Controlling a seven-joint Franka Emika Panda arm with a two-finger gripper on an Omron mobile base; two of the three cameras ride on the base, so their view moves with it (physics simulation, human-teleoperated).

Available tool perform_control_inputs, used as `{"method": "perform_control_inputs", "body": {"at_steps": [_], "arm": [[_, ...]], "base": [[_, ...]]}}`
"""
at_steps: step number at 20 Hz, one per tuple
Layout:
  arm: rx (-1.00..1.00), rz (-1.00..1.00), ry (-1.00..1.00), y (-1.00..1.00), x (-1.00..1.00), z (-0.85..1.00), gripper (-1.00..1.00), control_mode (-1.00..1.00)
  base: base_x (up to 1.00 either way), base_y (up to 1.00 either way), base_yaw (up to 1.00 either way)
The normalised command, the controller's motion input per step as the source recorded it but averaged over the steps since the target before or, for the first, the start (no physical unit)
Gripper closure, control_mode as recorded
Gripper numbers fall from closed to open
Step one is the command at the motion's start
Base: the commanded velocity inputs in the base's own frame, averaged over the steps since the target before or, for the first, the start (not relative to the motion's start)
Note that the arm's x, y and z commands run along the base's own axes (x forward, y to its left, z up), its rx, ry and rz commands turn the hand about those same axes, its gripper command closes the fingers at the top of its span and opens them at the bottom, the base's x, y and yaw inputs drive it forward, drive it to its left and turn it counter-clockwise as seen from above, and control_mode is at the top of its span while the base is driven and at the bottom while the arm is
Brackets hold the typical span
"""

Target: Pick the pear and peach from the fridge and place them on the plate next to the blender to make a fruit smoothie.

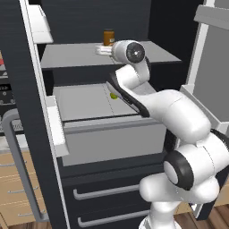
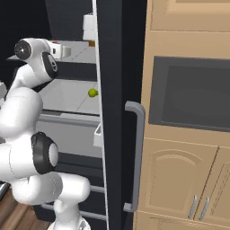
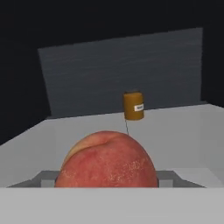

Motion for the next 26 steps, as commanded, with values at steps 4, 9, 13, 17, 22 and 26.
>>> {"method": "perform_control_inputs", "body": {"at_steps": [4,9,13,17,22,26], "arm": [[0.14,0.00,0.04,-0.04,-1.00,0.64,1.00,-1.00],[0.03,0.00,0.30,-0.20,-1.00,-0.07,1.00,-1.00],[0.00,0.00,0.48,-0.31,-1.00,-0.96,1.00,-1.00],[0.00,0.00,0.52,-0.38,-1.00,-1.00,1.00,-1.00],[-0.06,0.00,0.37,-0.03,-0.98,-0.44,1.00,-1.00],[0.00,0.00,0.00,0.00,-0.57,0.00,1.00,-1.00]], "base": [[0.00,0.00,0.00],[0.00,0.00,0.00],[0.00,0.00,0.00],[0.00,0.00,0.00],[0.00,0.00,0.00],[0.00,0.00,0.00]]}}
